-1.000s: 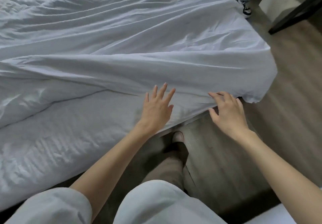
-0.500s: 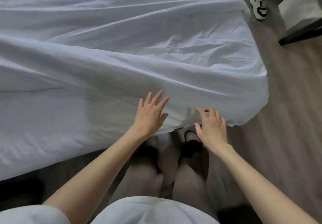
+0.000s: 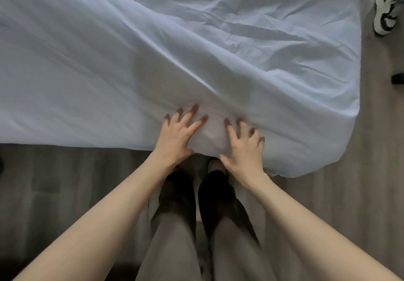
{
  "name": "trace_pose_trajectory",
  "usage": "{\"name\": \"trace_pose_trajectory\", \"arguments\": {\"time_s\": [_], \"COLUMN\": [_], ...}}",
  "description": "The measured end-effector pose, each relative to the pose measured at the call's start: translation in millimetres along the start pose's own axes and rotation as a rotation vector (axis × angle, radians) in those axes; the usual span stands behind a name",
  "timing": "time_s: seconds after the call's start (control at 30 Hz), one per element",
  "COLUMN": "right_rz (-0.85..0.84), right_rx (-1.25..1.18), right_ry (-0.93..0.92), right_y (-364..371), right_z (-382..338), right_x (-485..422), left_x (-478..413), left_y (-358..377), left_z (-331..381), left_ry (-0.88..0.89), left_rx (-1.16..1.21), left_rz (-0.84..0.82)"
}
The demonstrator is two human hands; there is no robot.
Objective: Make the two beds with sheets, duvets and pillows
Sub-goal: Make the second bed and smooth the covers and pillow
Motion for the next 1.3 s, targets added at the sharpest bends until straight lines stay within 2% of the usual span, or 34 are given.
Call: {"name": "trace_pose_trajectory", "arguments": {"time_s": [0.13, 0.2, 0.33, 0.4, 0.47, 0.6, 0.7, 0.8, 0.97, 1.13, 1.23, 1.3], "right_rz": [0.286, 0.366, 0.273, 0.161, 0.135, 0.205, 0.23, 0.262, 0.377, 0.44, 0.417, 0.39], "right_rx": [0.102, 0.141, 0.088, -0.033, -0.141, -0.264, -0.286, -0.317, -0.397, -0.454, -0.493, -0.499], "right_ry": [-0.023, -0.084, -0.065, -0.073, -0.105, -0.171, -0.192, -0.206, -0.25, -0.338, -0.374, -0.427], "right_y": [17.2, 18.1, 5.6, -7.5, -20.0, -54.5, -91.1, -126.6, -179.1, -243.2, -285.2, -313.9], "right_z": [7.9, 13.8, 15.1, 13.4, 15.9, 27.9, 39.8, 54.6, 75.1, 110.2, 141.6, 162.2], "right_x": [-20.9, -24.0, -25.3, -23.7, -13.8, 31.3, 56.2, 73.9, 90.5, 83.4, 68.8, 59.6], "left_x": [-14.8, -15.7, -11.9, -7.8, 2.6, 33.6, 48.4, 53.2, 45.8, 29.1, 16.5, 11.6], "left_y": [13.4, 14.6, 7.5, -1.4, -11.7, -32.6, -47.5, -76.9, -137.9, -199.3, -230.7, -246.7], "left_z": [7.7, 8.9, 12.6, 17.0, 22.1, 39.2, 55.5, 72.2, 96.8, 130.3, 166.2, 196.0], "left_ry": [-0.073, -0.089, -0.094, -0.093, -0.098, -0.052, -0.026, -0.033, -0.07, -0.181, -0.296, -0.382], "left_rx": [0.043, 0.029, 0.05, 0.071, 0.078, 0.104, 0.122, 0.151, 0.136, 0.114, 0.219, 0.371], "left_rz": [0.1, 0.101, 0.037, 0.017, 0.022, 0.237, 0.434, 0.56, 0.652, 0.706, 0.748, 0.805]}}
Point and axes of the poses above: each hand's wrist, its own x-axis away from the middle knuckle, its own y-axis out of the palm, z = x × y, the point moved 1 cm from there along -x, towards the middle knuckle, and after that the axes turned 10 degrees about -z, right-handed, at the moved point
